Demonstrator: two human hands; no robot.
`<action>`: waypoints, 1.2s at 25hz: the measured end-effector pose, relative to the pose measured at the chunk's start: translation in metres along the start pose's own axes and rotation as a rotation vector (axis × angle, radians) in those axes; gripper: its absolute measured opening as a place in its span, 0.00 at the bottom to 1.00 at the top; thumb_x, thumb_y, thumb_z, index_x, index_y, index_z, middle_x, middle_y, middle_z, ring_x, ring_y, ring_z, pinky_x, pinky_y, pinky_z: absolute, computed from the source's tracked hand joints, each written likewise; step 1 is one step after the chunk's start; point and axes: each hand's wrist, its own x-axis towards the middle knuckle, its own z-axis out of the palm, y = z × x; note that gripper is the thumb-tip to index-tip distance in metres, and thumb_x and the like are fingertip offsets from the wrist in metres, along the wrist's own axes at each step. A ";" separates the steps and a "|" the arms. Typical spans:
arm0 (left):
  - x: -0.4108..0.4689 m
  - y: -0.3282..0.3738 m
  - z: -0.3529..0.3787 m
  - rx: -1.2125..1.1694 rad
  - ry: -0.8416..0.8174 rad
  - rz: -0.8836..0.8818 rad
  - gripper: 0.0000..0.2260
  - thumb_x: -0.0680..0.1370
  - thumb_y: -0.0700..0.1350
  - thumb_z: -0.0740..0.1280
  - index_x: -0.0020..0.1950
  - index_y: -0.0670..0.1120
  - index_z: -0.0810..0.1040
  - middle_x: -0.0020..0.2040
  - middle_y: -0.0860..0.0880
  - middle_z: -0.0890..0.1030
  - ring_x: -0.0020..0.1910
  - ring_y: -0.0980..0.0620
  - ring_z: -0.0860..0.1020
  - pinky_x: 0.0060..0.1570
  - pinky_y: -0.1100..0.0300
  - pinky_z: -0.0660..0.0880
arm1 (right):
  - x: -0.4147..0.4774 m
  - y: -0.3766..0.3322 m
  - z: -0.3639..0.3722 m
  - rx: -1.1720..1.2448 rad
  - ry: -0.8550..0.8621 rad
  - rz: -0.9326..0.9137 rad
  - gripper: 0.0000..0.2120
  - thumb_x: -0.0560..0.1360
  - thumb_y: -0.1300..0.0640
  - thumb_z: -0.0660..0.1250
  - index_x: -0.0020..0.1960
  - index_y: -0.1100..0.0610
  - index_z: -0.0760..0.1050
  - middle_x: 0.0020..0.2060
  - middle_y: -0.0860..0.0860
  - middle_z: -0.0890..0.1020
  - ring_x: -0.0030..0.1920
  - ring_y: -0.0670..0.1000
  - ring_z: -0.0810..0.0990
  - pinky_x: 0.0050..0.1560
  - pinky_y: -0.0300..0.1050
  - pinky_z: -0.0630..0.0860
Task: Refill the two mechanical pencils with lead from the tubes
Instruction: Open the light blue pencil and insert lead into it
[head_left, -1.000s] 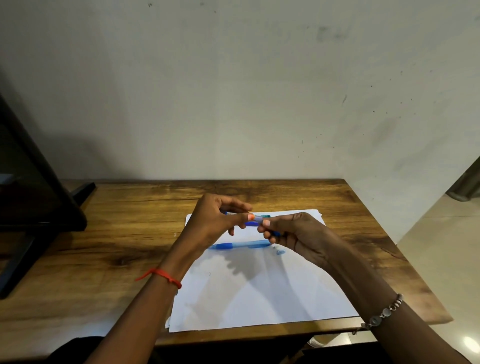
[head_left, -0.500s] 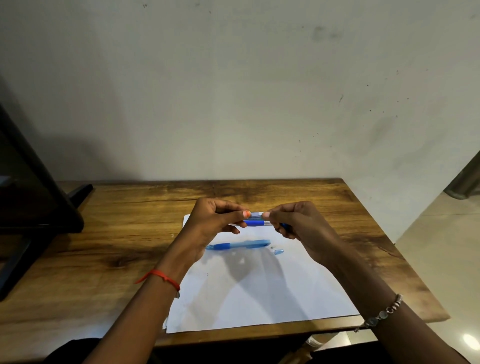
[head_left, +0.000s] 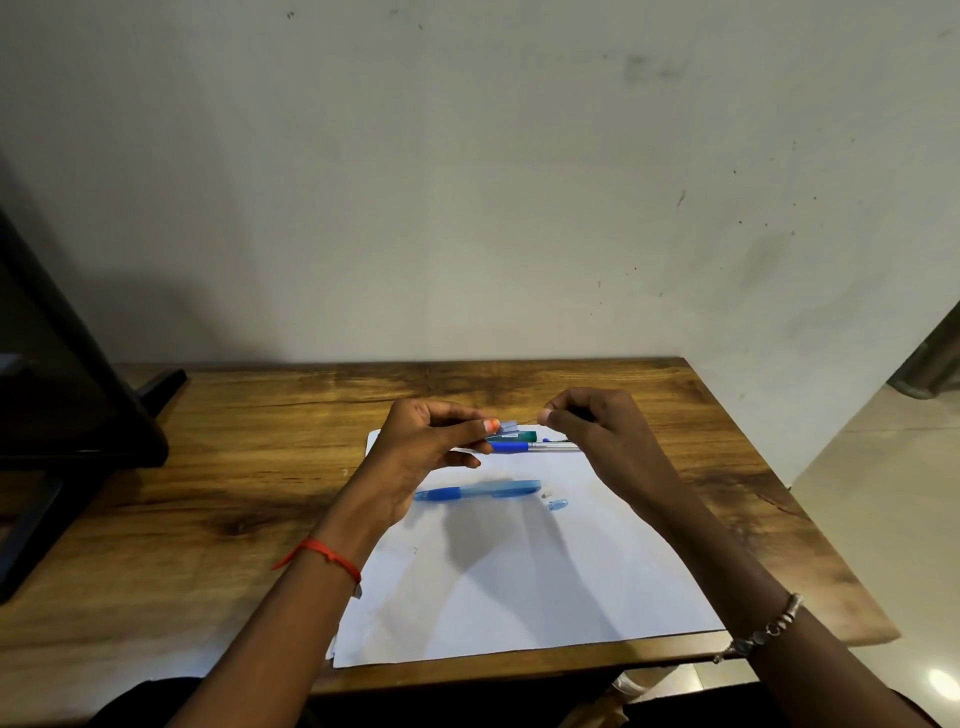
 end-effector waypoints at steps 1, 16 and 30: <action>0.000 0.000 -0.001 -0.008 -0.013 -0.003 0.05 0.70 0.37 0.71 0.45 0.38 0.82 0.32 0.49 0.83 0.30 0.56 0.81 0.30 0.66 0.77 | 0.000 0.000 -0.002 -0.012 0.029 -0.024 0.08 0.74 0.62 0.65 0.39 0.63 0.78 0.32 0.57 0.78 0.32 0.45 0.72 0.31 0.29 0.66; -0.005 0.001 0.004 0.001 -0.187 -0.059 0.05 0.73 0.41 0.69 0.46 0.45 0.83 0.36 0.50 0.85 0.33 0.57 0.81 0.33 0.63 0.78 | 0.005 0.004 -0.011 0.089 0.123 -0.069 0.07 0.72 0.63 0.67 0.36 0.58 0.78 0.33 0.55 0.79 0.34 0.46 0.74 0.34 0.30 0.69; -0.001 -0.003 0.006 -0.031 -0.001 -0.052 0.06 0.73 0.41 0.69 0.47 0.40 0.82 0.43 0.45 0.84 0.33 0.56 0.80 0.32 0.63 0.79 | 0.002 0.007 -0.012 0.697 -0.190 0.337 0.12 0.76 0.75 0.55 0.49 0.66 0.75 0.41 0.59 0.80 0.36 0.50 0.83 0.38 0.36 0.80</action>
